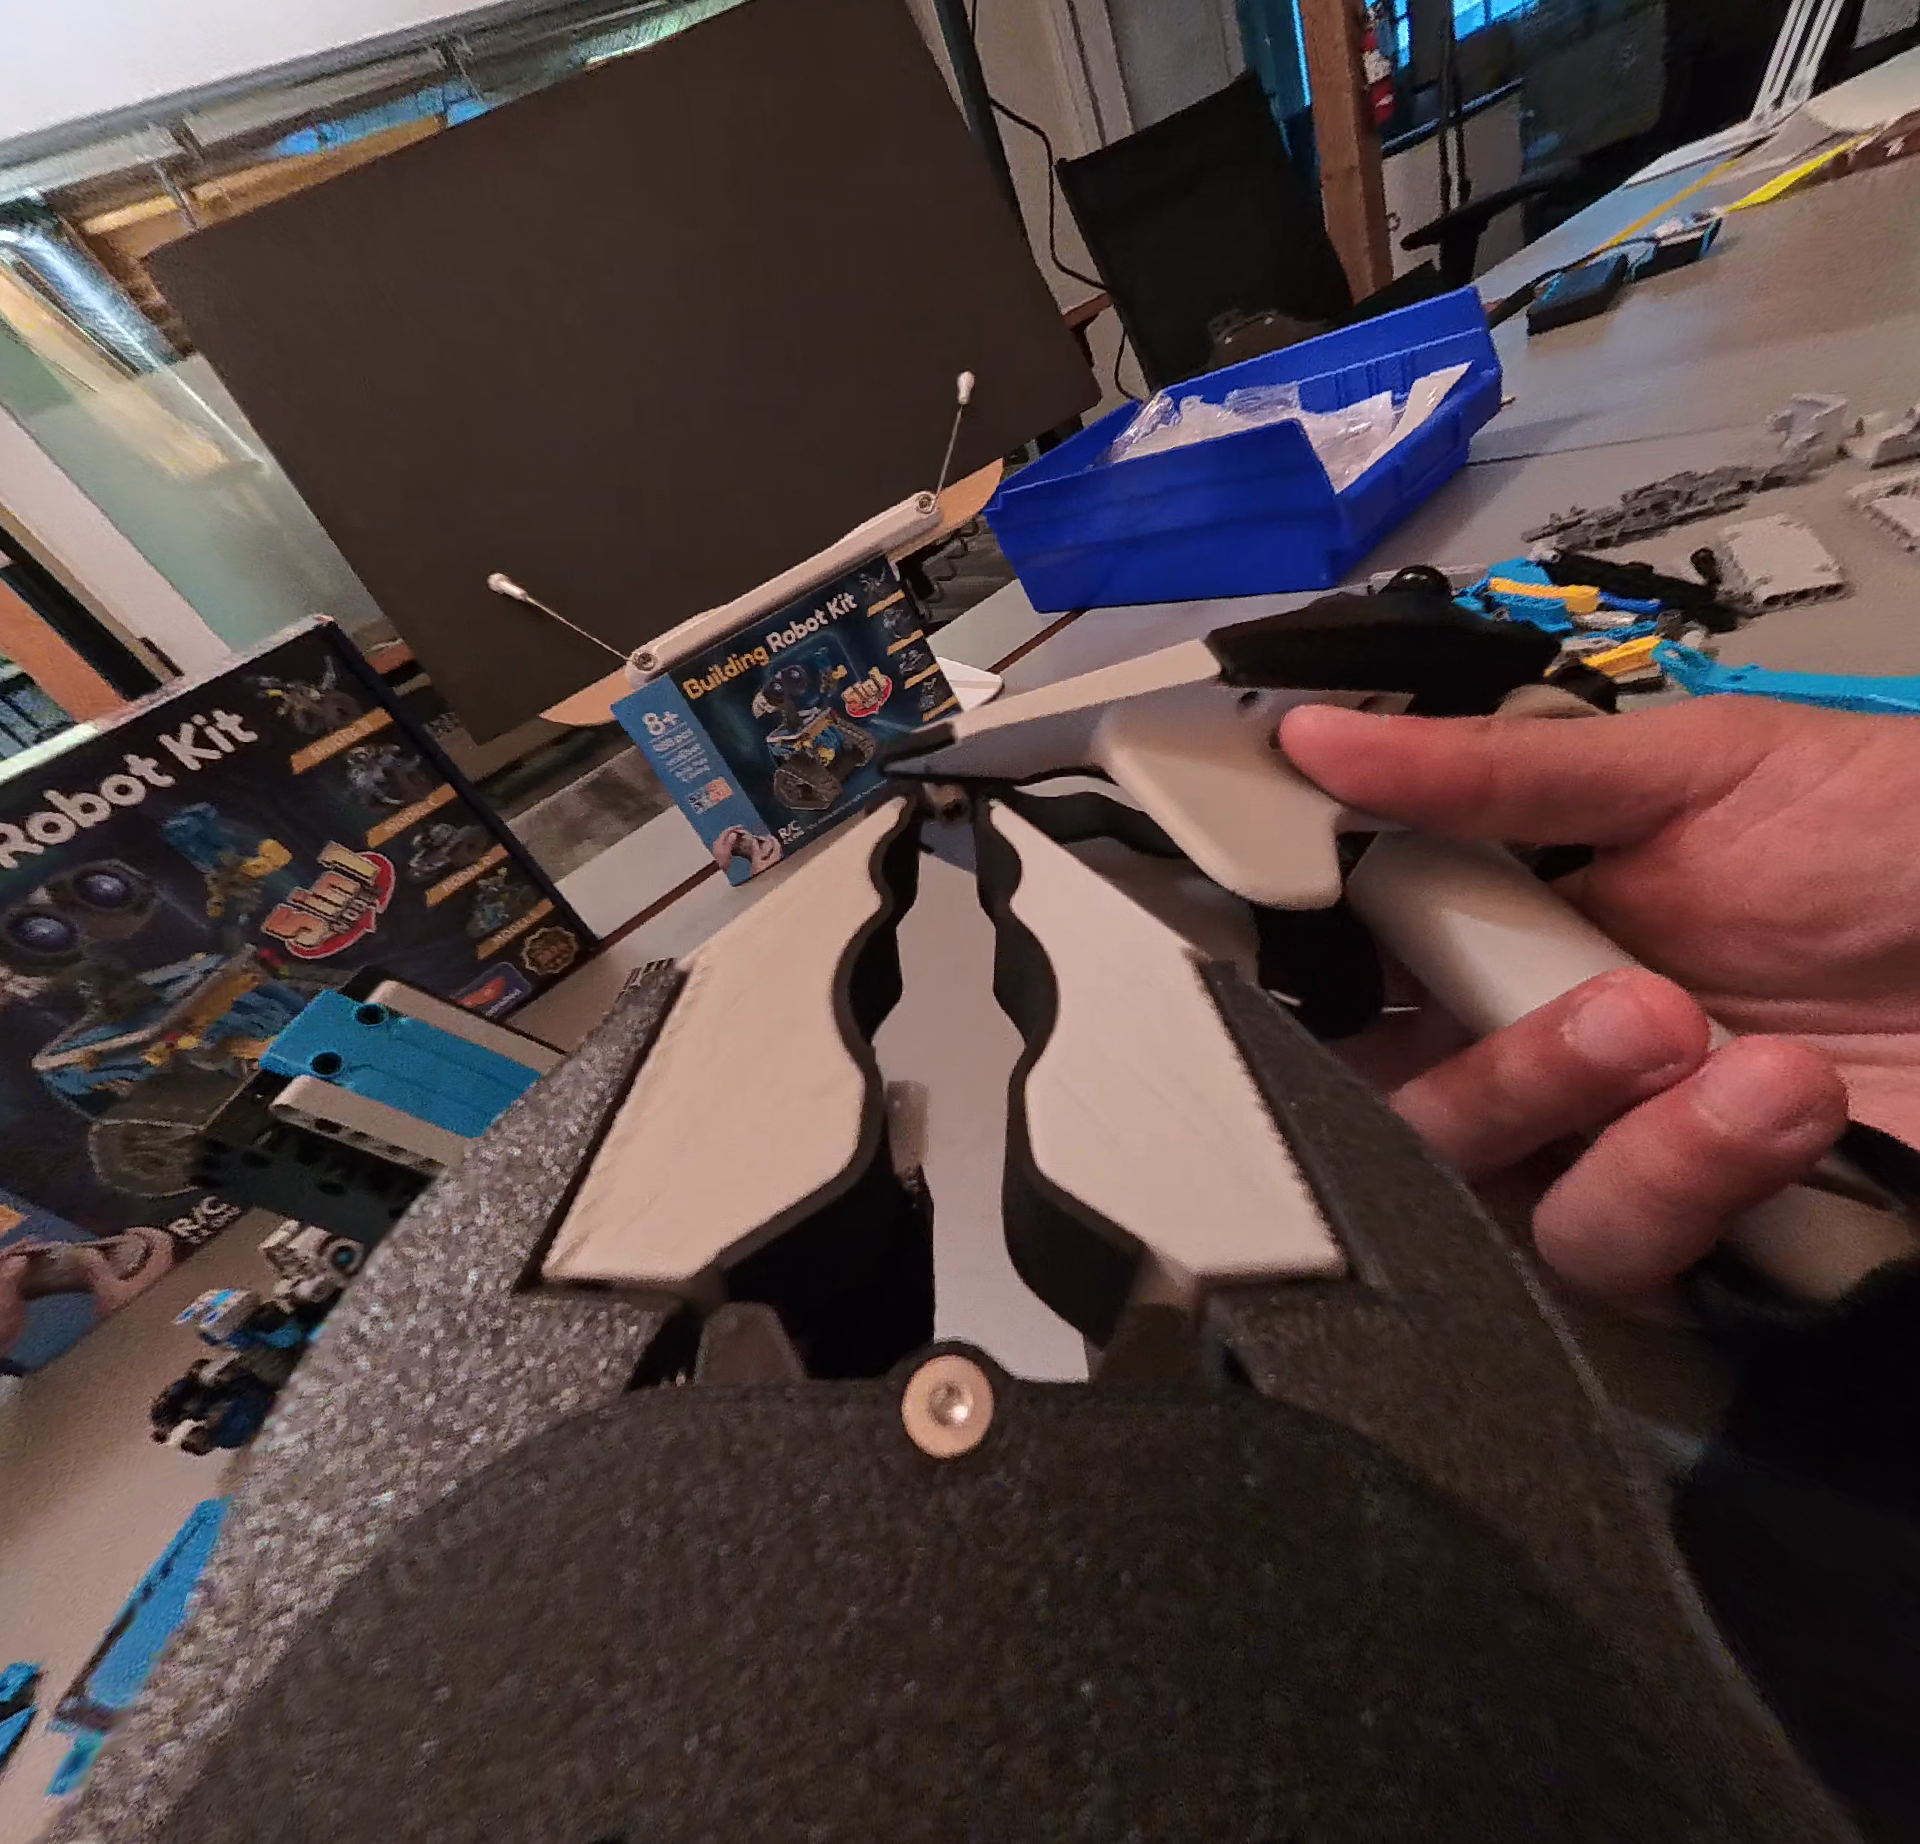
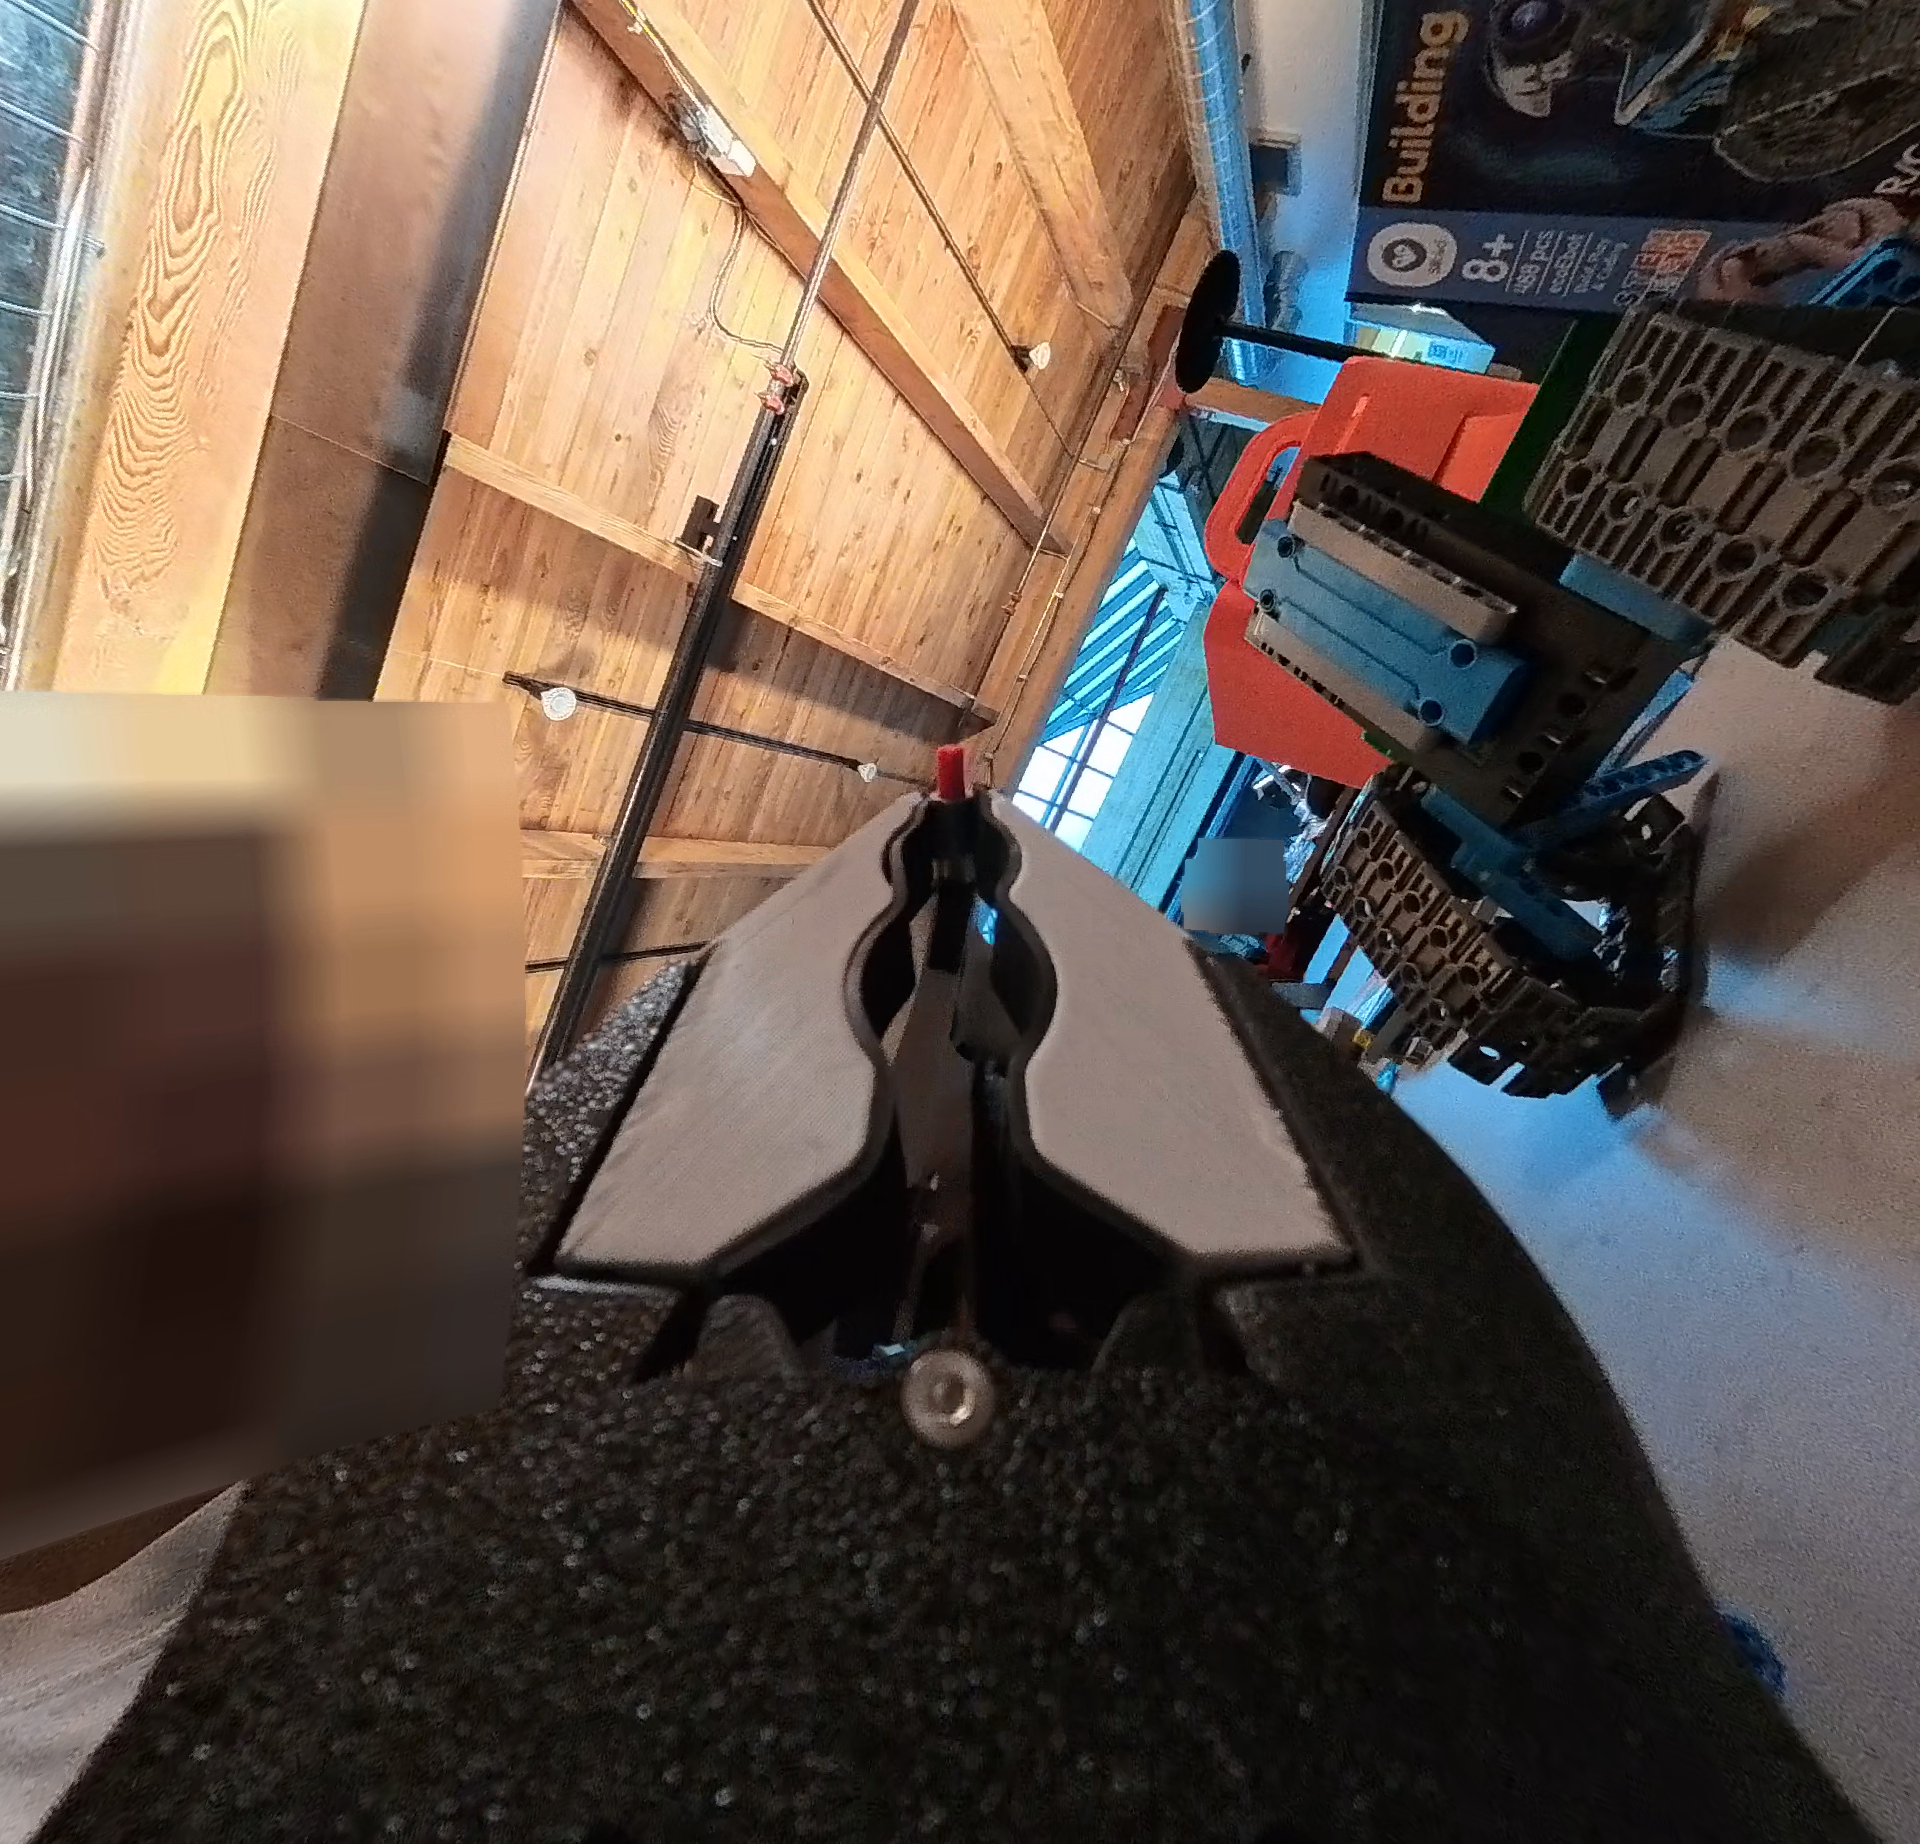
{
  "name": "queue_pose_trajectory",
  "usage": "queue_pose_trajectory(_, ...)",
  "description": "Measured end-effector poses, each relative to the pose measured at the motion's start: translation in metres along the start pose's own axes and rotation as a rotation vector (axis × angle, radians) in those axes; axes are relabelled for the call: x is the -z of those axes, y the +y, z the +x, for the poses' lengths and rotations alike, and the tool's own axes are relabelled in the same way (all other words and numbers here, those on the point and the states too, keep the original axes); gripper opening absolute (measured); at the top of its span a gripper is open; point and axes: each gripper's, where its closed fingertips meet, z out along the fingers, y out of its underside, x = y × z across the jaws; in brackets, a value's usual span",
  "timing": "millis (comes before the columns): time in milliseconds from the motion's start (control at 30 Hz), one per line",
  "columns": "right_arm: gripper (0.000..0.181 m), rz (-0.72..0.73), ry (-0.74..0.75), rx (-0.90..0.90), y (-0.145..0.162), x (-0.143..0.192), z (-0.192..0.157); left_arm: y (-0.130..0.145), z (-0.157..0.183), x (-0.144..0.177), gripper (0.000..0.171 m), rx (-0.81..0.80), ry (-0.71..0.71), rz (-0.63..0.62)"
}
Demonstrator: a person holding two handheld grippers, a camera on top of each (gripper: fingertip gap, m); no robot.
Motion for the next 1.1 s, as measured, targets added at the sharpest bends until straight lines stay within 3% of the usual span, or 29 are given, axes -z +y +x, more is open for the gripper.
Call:
queue_pose_trajectory(33, 0.003, -0.005, -0.007, -0.001, 0.001, 0.0, -0.001, -0.001, 0.0, 0.001, 0.009, -0.011, 0.0, 0.004)
queue_pose_trajectory(233, 0.005, -0.082, 0.021, 0.045, 0.004, 0.001, -0.002, -0.002, -0.002, 0.005, 0.005, -0.076, -0.016, 0.008)
queue_pose_trajectory(367, 0.039, -0.09, 0.082, 0.114, -0.024, 0.019, -0.008, -0.001, -0.01, 0.012, 0.005, -0.048, -0.008, 0.033)
queue_pose_trajectory(500, 0.035, -0.181, 0.092, 0.114, -0.02, 0.027, -0.01, -0.008, -0.01, 0.017, 0.005, -0.051, 0.011, 0.081)
queue_pose_trajectory(667, 0.023, -0.213, -0.008, 0.032, -0.005, 0.019, -0.018, -0.007, -0.001, 0.015, 0.005, -0.075, 0.042, 0.074)
queue_pose_trajectory(833, 0.02, -0.236, 0.049, 0.12, 0.0, 0.015, -0.013, -0.005, 0.004, 0.013, 0.005, -0.057, 0.073, 0.063)
queue_pose_trajectory(967, 0.003, -0.24, 0.072, 0.159, 0.001, 0.015, -0.012, -0.005, 0.006, 0.012, 0.005, -0.063, 0.078, 0.06)
queue_pose_trajectory(1100, 0.001, -0.243, 0.101, 0.202, 0.001, 0.016, -0.009, -0.003, 0.007, 0.011, 0.006, -0.055, 0.087, 0.05)
